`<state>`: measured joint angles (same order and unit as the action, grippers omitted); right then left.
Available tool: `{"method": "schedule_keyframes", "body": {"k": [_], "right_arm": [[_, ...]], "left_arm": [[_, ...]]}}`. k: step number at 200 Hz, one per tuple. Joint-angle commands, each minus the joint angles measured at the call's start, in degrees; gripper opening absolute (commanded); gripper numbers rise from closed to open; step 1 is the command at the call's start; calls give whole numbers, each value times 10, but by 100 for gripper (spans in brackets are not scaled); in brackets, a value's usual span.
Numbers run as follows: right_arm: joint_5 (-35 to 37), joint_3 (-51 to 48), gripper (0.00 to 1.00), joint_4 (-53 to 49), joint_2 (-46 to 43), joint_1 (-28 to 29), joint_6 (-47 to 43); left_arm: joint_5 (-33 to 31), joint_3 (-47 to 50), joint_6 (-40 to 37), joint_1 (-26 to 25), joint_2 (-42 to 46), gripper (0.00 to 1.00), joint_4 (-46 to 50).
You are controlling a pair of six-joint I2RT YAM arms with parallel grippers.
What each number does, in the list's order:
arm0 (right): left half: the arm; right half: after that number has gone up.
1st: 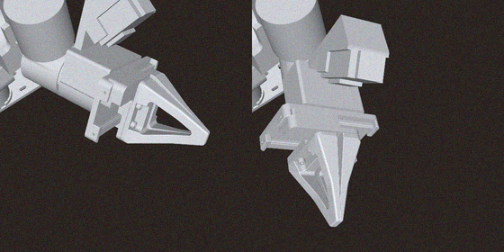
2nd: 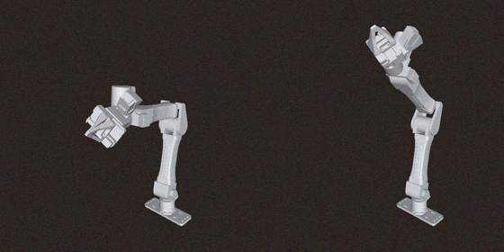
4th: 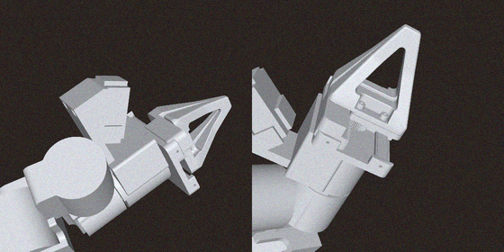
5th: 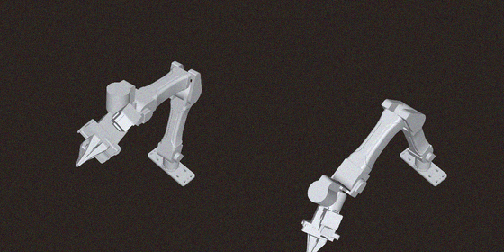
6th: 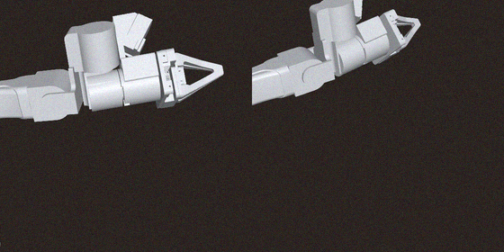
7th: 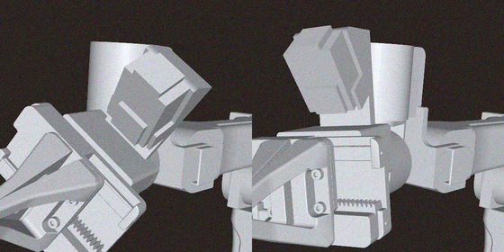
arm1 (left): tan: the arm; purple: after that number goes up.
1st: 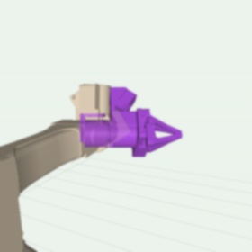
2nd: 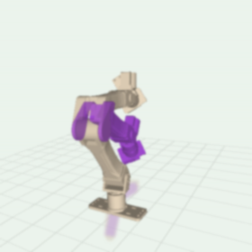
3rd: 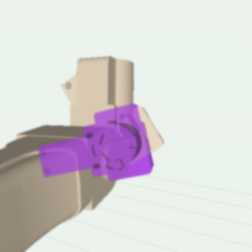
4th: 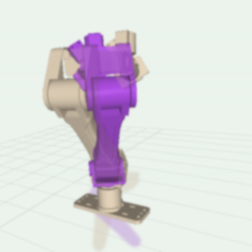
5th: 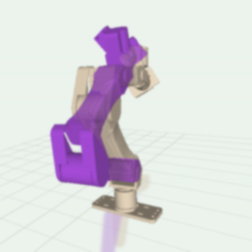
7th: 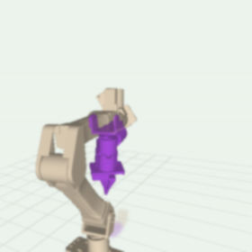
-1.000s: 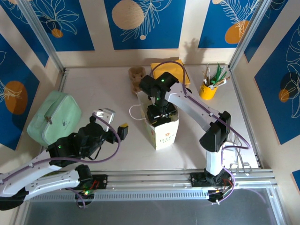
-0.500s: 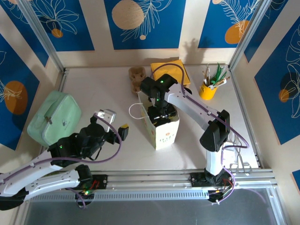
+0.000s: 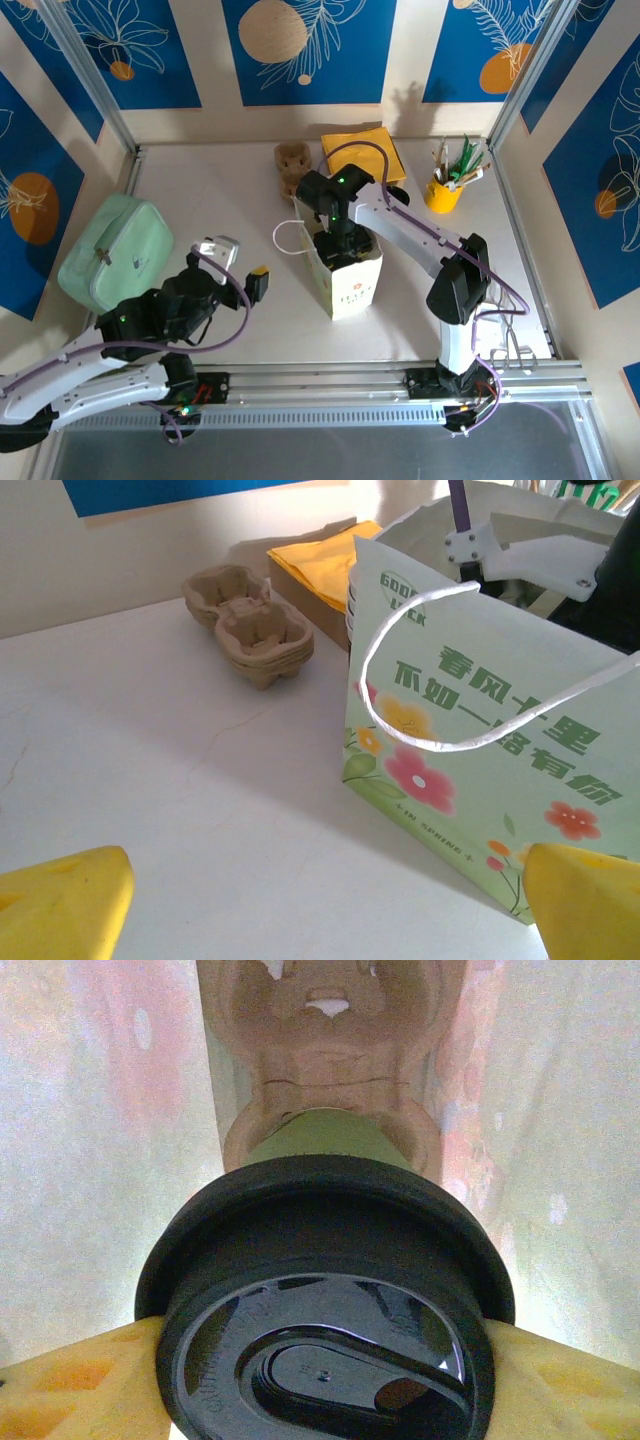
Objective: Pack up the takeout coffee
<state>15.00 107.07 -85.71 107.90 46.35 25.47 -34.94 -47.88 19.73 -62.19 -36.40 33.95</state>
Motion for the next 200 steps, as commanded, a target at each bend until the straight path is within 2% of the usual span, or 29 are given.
{"method": "schedule_keyframes", "body": {"k": [1, 79, 200], "right_arm": [[1, -5, 66, 1, -24, 7, 0], [9, -18, 66, 0, -38, 13, 5], [8, -86, 66, 55, -83, 8, -1]], "left_arm": [[-14, 3, 13, 4, 9, 99, 4], [-15, 6, 16, 4, 7, 99, 1], [-13, 6, 17, 5, -1, 99, -6]]}}
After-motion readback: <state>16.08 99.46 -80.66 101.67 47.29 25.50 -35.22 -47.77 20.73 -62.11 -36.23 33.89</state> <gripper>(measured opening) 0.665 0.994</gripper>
